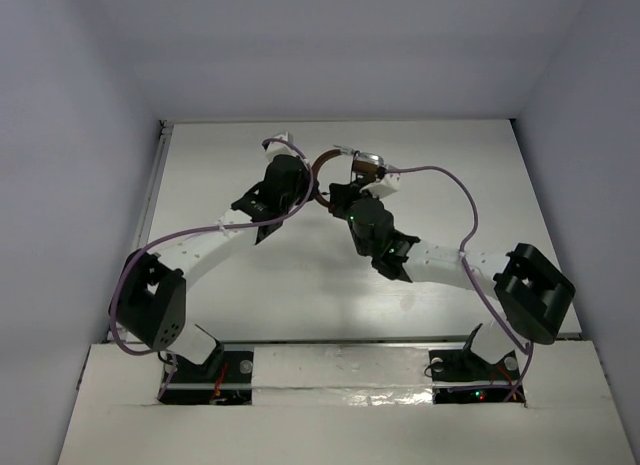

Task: Wrap the headphones

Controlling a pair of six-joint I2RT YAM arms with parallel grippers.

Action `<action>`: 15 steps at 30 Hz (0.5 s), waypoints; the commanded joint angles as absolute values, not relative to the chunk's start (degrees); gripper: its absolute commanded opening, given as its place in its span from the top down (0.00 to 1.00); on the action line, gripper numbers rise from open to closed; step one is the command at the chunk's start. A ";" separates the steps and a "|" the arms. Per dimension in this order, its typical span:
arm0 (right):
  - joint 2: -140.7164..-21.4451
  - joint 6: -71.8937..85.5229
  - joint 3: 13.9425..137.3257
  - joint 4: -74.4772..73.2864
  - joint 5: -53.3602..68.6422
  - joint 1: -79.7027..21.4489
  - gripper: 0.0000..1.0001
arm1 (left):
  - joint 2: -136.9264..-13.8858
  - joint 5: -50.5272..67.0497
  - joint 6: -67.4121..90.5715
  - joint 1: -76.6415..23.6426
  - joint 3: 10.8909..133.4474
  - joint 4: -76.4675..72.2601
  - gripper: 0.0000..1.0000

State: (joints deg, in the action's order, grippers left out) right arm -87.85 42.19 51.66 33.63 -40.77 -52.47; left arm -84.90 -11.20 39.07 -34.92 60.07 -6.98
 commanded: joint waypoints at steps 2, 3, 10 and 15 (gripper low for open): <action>-90.00 38.50 56.50 33.32 -47.29 -53.17 1.00 | -84.29 -11.78 39.11 -35.77 64.69 -9.67 1.00; -91.83 38.24 57.82 31.40 -47.81 -53.17 1.00 | -84.37 -11.86 39.02 -35.77 64.86 -9.49 1.00; -95.36 40.34 60.55 26.37 -43.25 -53.79 0.99 | -86.39 -13.80 36.74 -35.77 68.72 -6.60 1.00; -95.63 42.97 60.65 23.47 -41.84 -54.32 0.90 | -88.15 -13.80 35.77 -35.77 72.15 -4.75 1.00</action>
